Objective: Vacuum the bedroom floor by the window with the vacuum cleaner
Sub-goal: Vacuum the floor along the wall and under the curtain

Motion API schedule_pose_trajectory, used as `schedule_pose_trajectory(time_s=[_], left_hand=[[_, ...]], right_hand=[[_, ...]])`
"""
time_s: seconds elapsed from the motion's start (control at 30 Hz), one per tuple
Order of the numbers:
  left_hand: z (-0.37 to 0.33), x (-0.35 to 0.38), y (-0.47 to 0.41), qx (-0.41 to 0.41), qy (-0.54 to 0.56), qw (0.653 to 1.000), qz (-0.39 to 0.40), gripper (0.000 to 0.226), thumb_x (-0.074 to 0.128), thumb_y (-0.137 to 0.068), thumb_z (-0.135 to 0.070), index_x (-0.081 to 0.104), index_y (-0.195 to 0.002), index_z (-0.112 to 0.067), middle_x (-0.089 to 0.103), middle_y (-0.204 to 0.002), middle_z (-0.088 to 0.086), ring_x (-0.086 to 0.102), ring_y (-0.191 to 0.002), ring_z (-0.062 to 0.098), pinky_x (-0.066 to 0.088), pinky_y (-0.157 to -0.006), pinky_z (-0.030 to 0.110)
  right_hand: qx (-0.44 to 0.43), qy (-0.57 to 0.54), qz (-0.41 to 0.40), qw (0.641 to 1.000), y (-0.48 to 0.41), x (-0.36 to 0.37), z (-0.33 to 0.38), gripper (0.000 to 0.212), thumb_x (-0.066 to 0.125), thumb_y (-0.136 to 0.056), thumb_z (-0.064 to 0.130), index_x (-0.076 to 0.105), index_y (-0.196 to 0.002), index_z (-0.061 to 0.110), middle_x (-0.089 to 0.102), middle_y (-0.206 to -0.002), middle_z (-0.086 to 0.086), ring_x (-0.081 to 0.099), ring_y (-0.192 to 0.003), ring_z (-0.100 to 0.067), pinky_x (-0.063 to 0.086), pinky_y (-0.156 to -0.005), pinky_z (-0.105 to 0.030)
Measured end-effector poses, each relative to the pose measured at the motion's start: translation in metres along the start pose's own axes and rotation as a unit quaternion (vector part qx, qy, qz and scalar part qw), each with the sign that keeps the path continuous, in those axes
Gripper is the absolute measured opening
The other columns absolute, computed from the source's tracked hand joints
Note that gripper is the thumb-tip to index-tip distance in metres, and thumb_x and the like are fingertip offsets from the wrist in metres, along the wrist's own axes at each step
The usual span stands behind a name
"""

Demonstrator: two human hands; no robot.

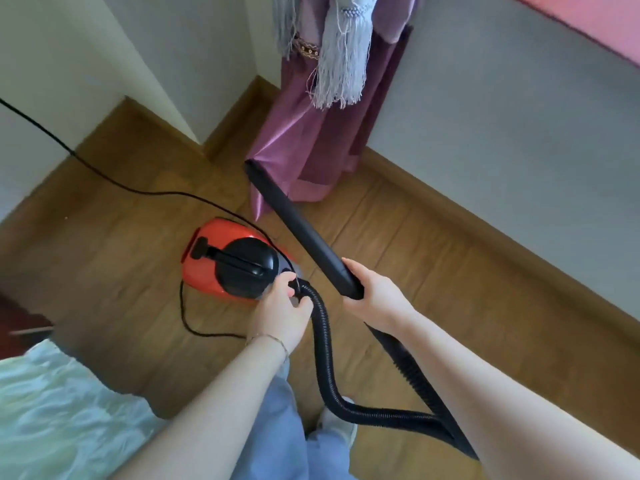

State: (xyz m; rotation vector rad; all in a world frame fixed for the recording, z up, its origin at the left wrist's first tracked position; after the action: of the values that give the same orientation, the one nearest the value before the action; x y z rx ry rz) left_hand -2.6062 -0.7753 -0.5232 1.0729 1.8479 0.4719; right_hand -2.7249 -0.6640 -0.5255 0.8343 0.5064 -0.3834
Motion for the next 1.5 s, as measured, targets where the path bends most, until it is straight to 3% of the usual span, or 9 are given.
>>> schedule_pose_trajectory(time_s=[0.2,0.37,0.6,0.77,0.87,1.1,1.23,1.4,1.5], left_hand=[[0.054,-0.042,-0.023,0.003,-0.105,0.993,-0.044,0.048,0.047,-0.091,-0.025,0.035,-0.138,-0.027,0.035,-0.147,-0.002,0.043,-0.125,0.023,0.046,-0.092,0.037],[0.092,-0.066,-0.048,-0.027,-0.129,0.99,-0.047,0.05,0.043,-0.093,-0.026,0.031,-0.141,-0.026,0.03,-0.15,-0.004,0.043,-0.127,0.023,0.046,-0.089,0.037],[0.123,-0.066,-0.102,-0.041,-0.174,0.984,-0.011,0.055,0.036,-0.094,-0.023,0.02,-0.147,-0.024,0.015,-0.157,-0.009,0.036,-0.134,0.02,0.044,-0.097,0.037],[0.134,-0.081,-0.153,-0.065,-0.168,0.983,-0.048,0.067,0.034,-0.09,-0.008,0.01,-0.15,-0.023,0.001,-0.159,-0.009,0.023,-0.141,0.018,0.035,-0.107,0.039],[0.147,-0.095,-0.187,-0.09,-0.143,0.984,-0.054,0.067,0.037,-0.091,-0.013,0.008,-0.15,-0.022,0.002,-0.16,-0.007,0.023,-0.142,0.021,0.034,-0.108,0.041],[0.171,-0.072,-0.23,-0.132,-0.076,0.988,0.028,0.094,0.035,-0.077,-0.076,0.015,-0.15,-0.019,0.008,-0.16,-0.004,0.027,-0.142,0.024,0.035,-0.107,0.042],[0.172,-0.072,-0.236,-0.141,-0.082,0.987,0.004,0.092,0.044,-0.076,-0.071,0.023,-0.147,-0.016,0.012,-0.159,-0.002,0.035,-0.137,0.024,0.039,-0.095,0.035],[0.169,-0.073,-0.235,-0.128,-0.082,0.988,0.001,0.091,0.048,-0.079,-0.065,0.015,-0.149,-0.016,0.014,-0.159,-0.001,0.034,-0.138,0.026,0.039,-0.097,0.037],[0.166,-0.075,-0.235,-0.121,-0.073,0.99,-0.017,0.087,0.052,-0.079,-0.061,0.024,-0.145,-0.012,0.027,-0.154,0.002,0.04,-0.133,0.026,0.04,-0.095,0.036]], right_hand=[[-0.037,0.034,0.052,0.997,-0.038,0.027,0.04,0.063,0.06,-0.081,0.015,0.038,-0.138,0.031,0.058,-0.102,0.007,0.058,-0.082,-0.012,0.046,-0.062,-0.019],[-0.004,0.081,0.047,0.996,-0.071,0.042,0.043,0.063,0.053,-0.087,0.023,0.029,-0.144,0.032,0.058,-0.113,0.0,0.059,-0.095,-0.02,0.051,-0.079,-0.031],[0.039,0.065,0.039,0.996,-0.102,0.068,0.026,0.064,0.053,-0.086,0.025,0.026,-0.141,0.041,0.058,-0.1,0.004,0.06,-0.077,-0.013,0.05,-0.064,-0.026],[0.037,0.07,0.033,0.996,-0.117,0.092,0.021,0.069,0.054,-0.085,0.024,0.023,-0.144,0.042,0.054,-0.104,0.009,0.058,-0.086,-0.011,0.046,-0.07,-0.022],[0.027,0.069,0.015,0.997,-0.126,0.099,0.015,0.072,0.055,-0.085,0.025,0.02,-0.145,0.042,0.054,-0.102,0.012,0.057,-0.084,-0.009,0.042,-0.068,-0.019],[0.044,0.079,-0.019,0.996,-0.146,0.11,0.0,0.071,0.055,-0.086,0.029,0.019,-0.145,0.045,0.056,-0.101,0.009,0.056,-0.079,-0.008,0.04,-0.061,-0.015],[0.022,0.119,0.028,0.992,-0.159,0.126,0.006,0.068,0.054,-0.087,0.034,0.02,-0.145,0.045,0.056,-0.109,0.009,0.059,-0.088,-0.014,0.045,-0.069,-0.019],[0.003,0.154,0.058,0.986,-0.179,0.136,0.019,0.067,0.053,-0.084,0.036,0.021,-0.142,0.049,0.055,-0.104,0.006,0.061,-0.088,-0.02,0.052,-0.071,-0.027],[-0.002,0.16,0.073,0.984,-0.191,0.138,0.023,0.067,0.053,-0.083,0.037,0.021,-0.141,0.05,0.057,-0.106,0.005,0.062,-0.088,-0.02,0.056,-0.073,-0.031]])
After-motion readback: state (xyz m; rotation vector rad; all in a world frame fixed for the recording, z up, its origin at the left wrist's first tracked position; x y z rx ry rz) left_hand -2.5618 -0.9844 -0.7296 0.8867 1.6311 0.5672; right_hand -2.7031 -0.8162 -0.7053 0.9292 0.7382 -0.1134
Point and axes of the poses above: each hand's wrist, its own y-axis away from the middle knuckle, its own x-axis out of the palm, z = x × y, the point moved 9 cm from there along -y, towards the middle knuckle
